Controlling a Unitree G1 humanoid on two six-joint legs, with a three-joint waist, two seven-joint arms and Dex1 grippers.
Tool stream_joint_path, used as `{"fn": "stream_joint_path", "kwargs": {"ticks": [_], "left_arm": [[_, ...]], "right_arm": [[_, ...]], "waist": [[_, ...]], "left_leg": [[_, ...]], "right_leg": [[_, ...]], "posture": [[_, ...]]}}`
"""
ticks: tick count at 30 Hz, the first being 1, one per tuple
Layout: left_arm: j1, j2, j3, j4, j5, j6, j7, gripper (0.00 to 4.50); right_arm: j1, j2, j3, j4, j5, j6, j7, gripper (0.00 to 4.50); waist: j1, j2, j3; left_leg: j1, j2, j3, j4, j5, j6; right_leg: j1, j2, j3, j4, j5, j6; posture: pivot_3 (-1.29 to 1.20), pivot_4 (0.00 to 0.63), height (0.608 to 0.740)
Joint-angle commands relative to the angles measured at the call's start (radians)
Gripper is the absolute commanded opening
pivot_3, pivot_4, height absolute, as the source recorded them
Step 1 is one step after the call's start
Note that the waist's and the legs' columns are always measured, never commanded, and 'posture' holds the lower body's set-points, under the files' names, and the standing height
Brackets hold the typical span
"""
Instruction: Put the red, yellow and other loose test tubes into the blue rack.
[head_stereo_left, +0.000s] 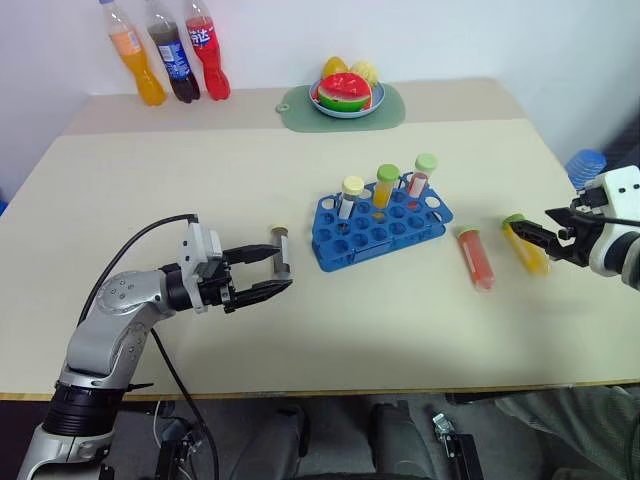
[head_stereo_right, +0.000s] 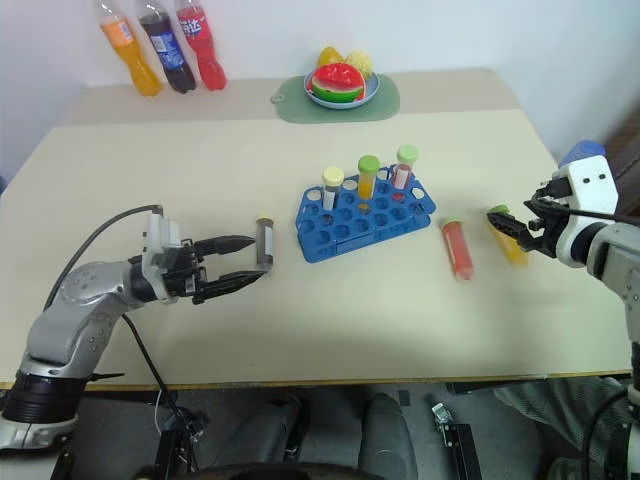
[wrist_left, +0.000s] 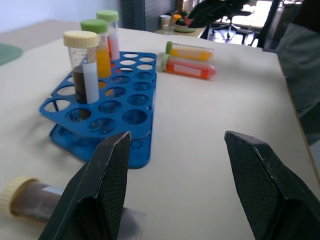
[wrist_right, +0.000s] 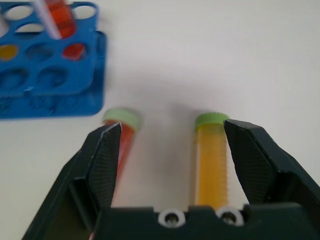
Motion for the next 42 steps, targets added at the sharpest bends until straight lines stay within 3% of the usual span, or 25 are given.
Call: {"fn": "stream_joint_path", "kwargs": {"ticks": [1, 7, 14, 27, 30, 33, 34, 39, 42], "left_arm": [[0.017, 0.004, 0.002, -0.051, -0.003, -0.003, 0.003, 3.07], [0.029, 0.015, 0.006, -0.059, -0.008, 0.003, 0.003, 3.07], [0.011, 0.013, -0.004, -0.052, -0.008, 0.010, -0.002, 3.07], [0.051, 0.016, 0.014, -0.104, -0.015, 0.035, 0.031, 3.07], [0.054, 0.016, 0.019, -0.110, -0.016, 0.038, 0.038, 3.14], [0.056, 0.018, 0.020, -0.114, -0.019, 0.040, 0.043, 3.14], [0.057, 0.019, 0.021, -0.115, -0.020, 0.041, 0.043, 3.14], [0.053, 0.021, 0.026, -0.113, -0.023, 0.045, 0.044, 3.14], [0.051, 0.021, 0.032, -0.107, -0.023, 0.042, 0.049, 3.14]], "right_arm": [[-0.071, -0.018, 0.017, 0.030, 0.009, 0.036, 0.044, 3.61], [-0.142, -0.014, 0.082, -0.011, 0.087, 0.245, 0.113, 3.61], [-0.321, 0.080, 0.204, 0.104, 0.044, 0.395, 0.050, 3.61], [-0.380, 0.140, 0.419, 0.314, -0.150, 0.233, 0.062, 3.61], [-0.353, 0.145, 0.453, 0.288, -0.174, 0.193, 0.093, 2.79], [-0.333, 0.150, 0.469, 0.252, -0.203, 0.170, 0.103, 1.22], [-0.320, 0.143, 0.481, 0.232, -0.222, 0.147, 0.103, 0.88], [-0.246, 0.071, 0.496, 0.107, -0.283, 0.030, 0.154, 0.78], [-0.173, 0.030, 0.394, -0.029, -0.219, -0.063, 0.241, 0.78]], "waist": [[-0.001, 0.000, 0.000], [-0.001, 0.000, 0.000], [-0.001, 0.000, 0.000], [-0.002, -0.001, -0.001], [-0.002, -0.002, -0.001], [-0.005, -0.002, -0.001], [-0.007, -0.002, -0.002], [-0.004, -0.002, -0.002], [0.002, -0.002, -0.002]], "left_leg": [[-0.003, 0.000, 0.000, 0.001, 0.003, -0.005], [-0.007, 0.000, 0.001, 0.001, 0.003, -0.006], [-0.006, 0.000, 0.002, 0.002, 0.003, -0.005], [-0.007, 0.000, 0.004, 0.003, 0.005, -0.007], [-0.006, 0.000, 0.004, 0.004, 0.005, -0.007], [-0.006, 0.001, 0.004, 0.004, 0.005, -0.007], [-0.006, 0.001, 0.004, 0.004, 0.005, -0.007], [-0.006, 0.001, 0.004, 0.004, 0.005, -0.007], [-0.006, 0.001, 0.004, 0.004, 0.005, -0.007]], "right_leg": [[-0.003, 0.000, 0.000, 0.000, 0.001, 0.000], [-0.007, 0.000, 0.000, 0.000, 0.002, 0.000], [-0.007, 0.001, 0.001, 0.000, 0.007, -0.001], [-0.007, 0.001, 0.002, 0.000, 0.008, 0.000], [-0.006, 0.001, 0.002, 0.000, 0.009, 0.000], [-0.006, 0.001, 0.002, 0.000, 0.009, 0.000], [-0.006, 0.002, 0.002, 0.000, 0.009, 0.000], [-0.007, 0.002, 0.002, 0.000, 0.009, 0.000], [-0.007, 0.001, 0.002, 0.000, 0.009, 0.000]], "posture": [[0.00, 0.150, 0.740], [0.00, 0.150, 0.740], [0.00, 0.150, 0.740], [0.00, 0.150, 0.740], [0.00, 0.150, 0.740], [0.00, 0.150, 0.740], [0.00, 0.150, 0.740], [0.00, 0.150, 0.740], [0.00, 0.150, 0.740]]}}
